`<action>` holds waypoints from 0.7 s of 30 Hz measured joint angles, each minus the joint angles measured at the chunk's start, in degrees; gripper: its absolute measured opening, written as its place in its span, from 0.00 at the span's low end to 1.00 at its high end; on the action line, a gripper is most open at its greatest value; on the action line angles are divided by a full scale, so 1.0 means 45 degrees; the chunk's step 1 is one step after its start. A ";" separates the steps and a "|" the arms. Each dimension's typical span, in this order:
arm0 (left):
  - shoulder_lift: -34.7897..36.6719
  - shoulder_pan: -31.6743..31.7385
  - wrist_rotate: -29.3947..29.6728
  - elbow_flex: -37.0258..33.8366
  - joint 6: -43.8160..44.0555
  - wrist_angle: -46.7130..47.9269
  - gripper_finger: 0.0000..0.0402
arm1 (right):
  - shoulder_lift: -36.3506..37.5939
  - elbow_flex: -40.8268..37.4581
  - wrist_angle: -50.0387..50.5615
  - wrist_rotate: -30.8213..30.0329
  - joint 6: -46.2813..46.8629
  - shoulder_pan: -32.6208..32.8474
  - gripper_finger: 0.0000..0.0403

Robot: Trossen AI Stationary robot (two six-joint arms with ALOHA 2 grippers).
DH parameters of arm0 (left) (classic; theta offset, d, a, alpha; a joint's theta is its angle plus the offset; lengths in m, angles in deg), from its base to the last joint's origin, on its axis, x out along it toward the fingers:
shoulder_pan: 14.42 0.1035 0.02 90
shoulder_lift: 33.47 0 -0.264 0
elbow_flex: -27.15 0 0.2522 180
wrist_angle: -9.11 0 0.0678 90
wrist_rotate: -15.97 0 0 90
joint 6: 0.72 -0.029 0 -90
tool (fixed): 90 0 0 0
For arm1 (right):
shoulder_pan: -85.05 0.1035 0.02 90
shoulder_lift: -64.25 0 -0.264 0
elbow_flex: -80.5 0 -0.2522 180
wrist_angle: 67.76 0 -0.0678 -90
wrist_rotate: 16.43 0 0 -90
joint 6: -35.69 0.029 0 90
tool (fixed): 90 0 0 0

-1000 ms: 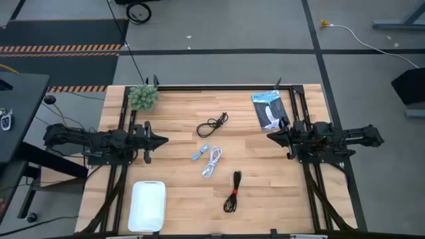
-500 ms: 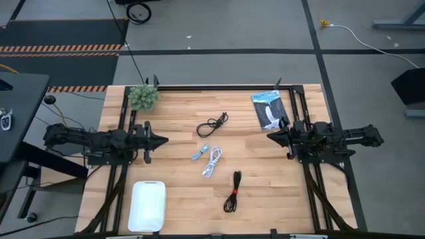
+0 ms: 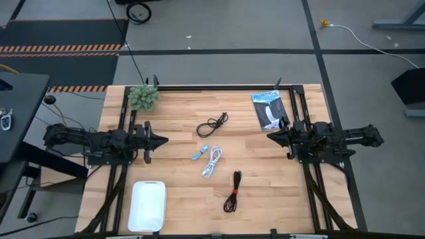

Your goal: Pick and place USB-C Cables

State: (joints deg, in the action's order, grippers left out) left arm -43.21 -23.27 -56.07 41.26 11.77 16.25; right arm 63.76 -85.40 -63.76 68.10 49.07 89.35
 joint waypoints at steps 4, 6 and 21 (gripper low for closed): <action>-0.0001 -0.0003 0.0002 -0.0002 -0.0003 -0.0005 0.06 | 0.0000 0.0000 -0.0001 0.0000 0.0000 0.0003 0.03; -0.0004 0.0000 -0.0002 0.0002 0.0001 -0.0004 0.06 | 0.0000 0.0000 0.0002 0.0000 0.0000 0.0004 0.03; 0.0000 -0.0002 -0.0002 0.0002 0.0000 -0.0002 0.06 | -0.0003 0.0000 -0.0001 0.0000 0.0000 0.0001 0.03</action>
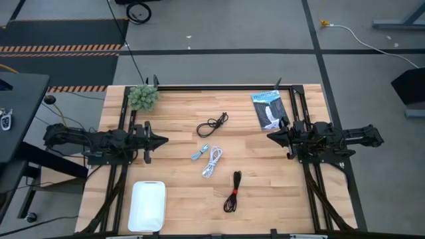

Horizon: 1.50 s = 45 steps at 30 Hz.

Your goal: Pick and place USB-C Cables

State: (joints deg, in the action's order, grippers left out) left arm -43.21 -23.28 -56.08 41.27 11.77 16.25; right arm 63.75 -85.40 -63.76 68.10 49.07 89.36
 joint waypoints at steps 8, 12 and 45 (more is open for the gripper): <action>-0.0001 0.0002 0.0002 -0.0005 0.0001 -0.0003 0.06 | 0.0003 0.0002 0.0002 0.0000 0.0000 0.0000 0.03; 0.0000 0.0001 0.0005 -0.0005 -0.0001 -0.0001 0.06 | 0.0003 0.0004 0.0004 0.0000 0.0000 0.0003 0.03; -0.0005 -0.0001 0.0000 -0.0002 -0.0001 -0.0003 0.06 | -0.0109 0.0000 -0.3324 -0.3188 0.2369 0.0003 0.03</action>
State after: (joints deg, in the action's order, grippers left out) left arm -43.23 -23.28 -56.08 41.26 11.76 16.23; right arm 63.25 -85.40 -78.72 53.75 59.73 89.37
